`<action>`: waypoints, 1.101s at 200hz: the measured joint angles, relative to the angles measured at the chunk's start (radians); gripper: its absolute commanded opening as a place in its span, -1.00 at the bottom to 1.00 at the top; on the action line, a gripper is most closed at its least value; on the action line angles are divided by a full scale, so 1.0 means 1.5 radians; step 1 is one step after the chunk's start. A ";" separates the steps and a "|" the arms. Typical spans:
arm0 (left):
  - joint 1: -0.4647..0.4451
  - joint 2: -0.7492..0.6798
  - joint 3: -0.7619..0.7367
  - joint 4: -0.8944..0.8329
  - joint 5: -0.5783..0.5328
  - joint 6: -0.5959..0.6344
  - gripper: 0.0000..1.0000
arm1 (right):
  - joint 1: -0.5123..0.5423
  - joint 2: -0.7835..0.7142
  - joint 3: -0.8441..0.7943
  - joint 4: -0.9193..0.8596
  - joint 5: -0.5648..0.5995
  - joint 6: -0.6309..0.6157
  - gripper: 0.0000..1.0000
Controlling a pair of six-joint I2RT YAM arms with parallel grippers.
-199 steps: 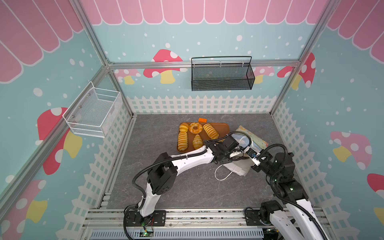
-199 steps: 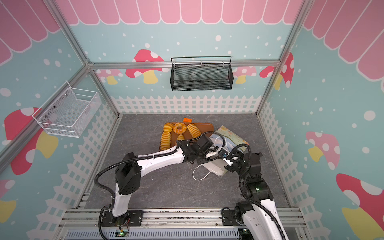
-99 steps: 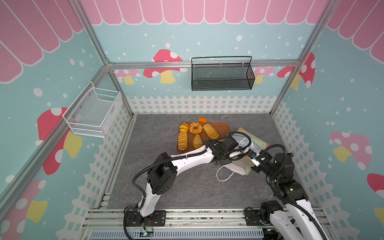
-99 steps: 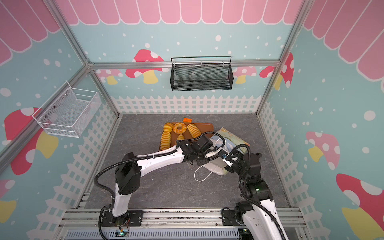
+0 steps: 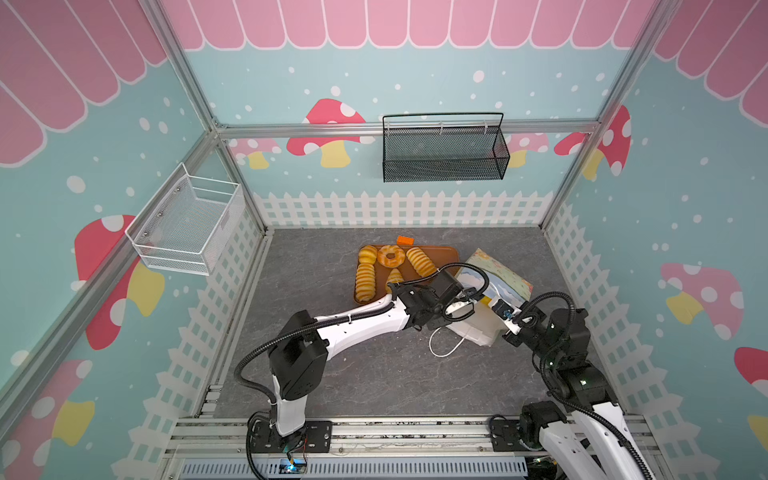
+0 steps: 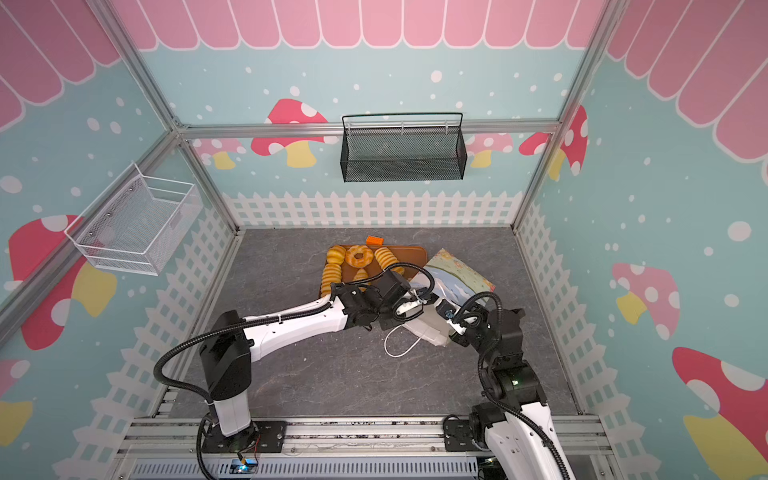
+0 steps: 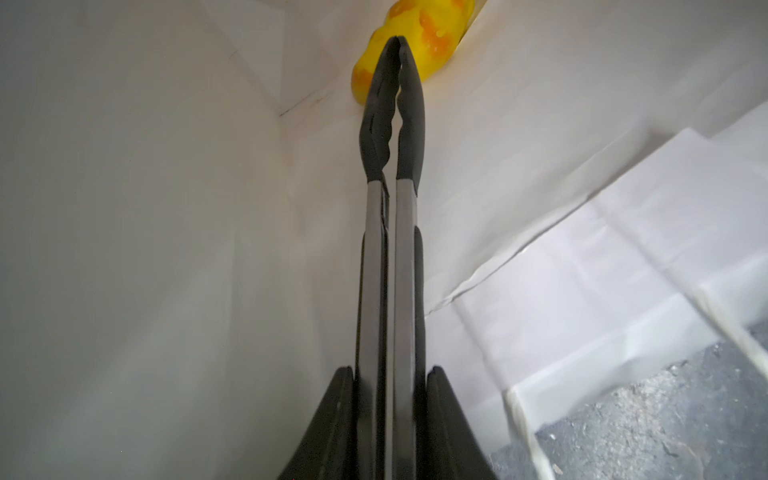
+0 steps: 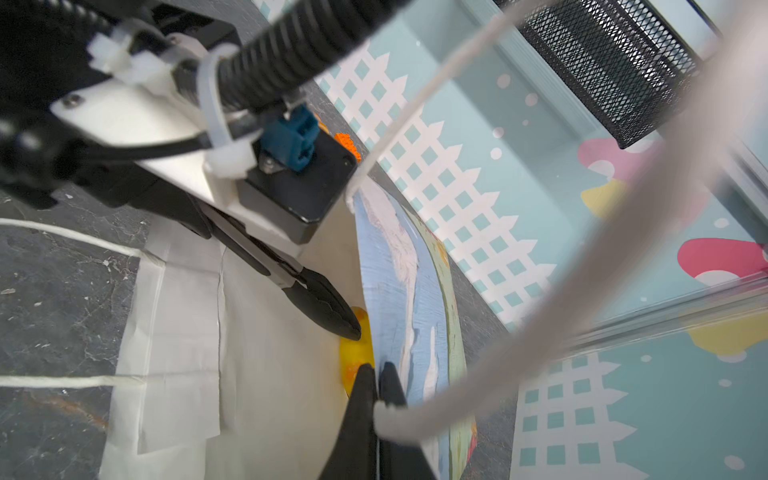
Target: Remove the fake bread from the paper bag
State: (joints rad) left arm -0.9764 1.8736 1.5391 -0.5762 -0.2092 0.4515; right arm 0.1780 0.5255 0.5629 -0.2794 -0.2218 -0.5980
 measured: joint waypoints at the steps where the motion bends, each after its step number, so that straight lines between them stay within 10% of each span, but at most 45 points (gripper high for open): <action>1: 0.000 0.000 -0.001 0.000 -0.001 0.000 -0.77 | 0.000 0.000 0.000 0.000 0.000 0.000 -1.00; 88: 0.001 0.065 0.086 -0.013 -0.067 0.020 -0.21 | 0.000 0.009 0.000 -0.001 -0.003 0.000 -1.00; 220: 0.027 0.115 0.136 -0.039 0.046 -0.032 -0.07 | 0.000 0.033 0.001 0.003 -0.015 -0.010 -1.00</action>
State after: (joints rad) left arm -0.9363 2.0457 1.7428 -0.6346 -0.1406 0.4030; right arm 0.1776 0.5751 0.5644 -0.2745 -0.2443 -0.6128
